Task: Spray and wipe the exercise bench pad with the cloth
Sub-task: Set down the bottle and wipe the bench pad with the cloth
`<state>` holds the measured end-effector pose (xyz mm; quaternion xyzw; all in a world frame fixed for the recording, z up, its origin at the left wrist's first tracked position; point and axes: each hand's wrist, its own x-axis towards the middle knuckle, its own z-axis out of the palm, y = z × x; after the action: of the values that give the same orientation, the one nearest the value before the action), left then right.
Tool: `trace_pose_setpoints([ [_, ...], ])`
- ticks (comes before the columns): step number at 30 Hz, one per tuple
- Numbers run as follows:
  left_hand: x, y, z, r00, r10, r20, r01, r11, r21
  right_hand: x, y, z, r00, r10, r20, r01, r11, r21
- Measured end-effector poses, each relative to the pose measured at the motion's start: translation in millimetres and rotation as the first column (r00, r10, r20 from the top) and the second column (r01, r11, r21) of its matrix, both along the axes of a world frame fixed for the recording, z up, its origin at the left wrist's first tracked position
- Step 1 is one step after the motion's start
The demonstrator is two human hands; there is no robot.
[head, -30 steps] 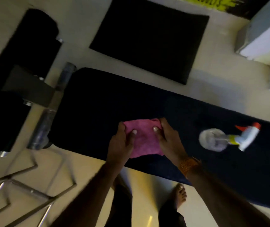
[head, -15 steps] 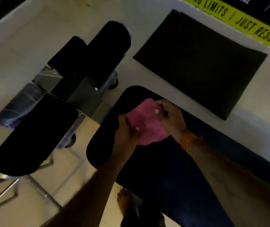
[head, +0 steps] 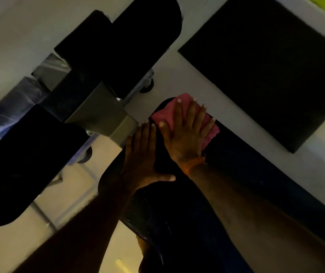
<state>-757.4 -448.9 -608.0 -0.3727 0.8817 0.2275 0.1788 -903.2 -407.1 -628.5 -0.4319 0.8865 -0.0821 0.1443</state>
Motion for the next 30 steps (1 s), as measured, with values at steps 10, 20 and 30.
trace_pose_setpoints([
  [10, -0.2, 0.1, 2.1, 1.0, 0.021, -0.014, -0.021, 1.0, 0.021, -29.1, -12.3, -0.2, 0.98, 0.198, -0.023, -0.199, 0.979, -0.039],
  [20, 3.6, 3.5, 0.8, 0.993, 0.05, -0.11, -0.047, 0.999, 0.024, -21.8, -9.5, -3.3, 0.972, 0.213, -0.099, -0.219, 0.974, -0.056],
  [30, 51.2, 37.5, -6.6, 0.974, 0.119, -0.193, -0.128, 0.991, -0.036, -16.2, -20.4, 8.6, 0.973, 0.228, -0.024, -0.229, 0.973, -0.011],
])
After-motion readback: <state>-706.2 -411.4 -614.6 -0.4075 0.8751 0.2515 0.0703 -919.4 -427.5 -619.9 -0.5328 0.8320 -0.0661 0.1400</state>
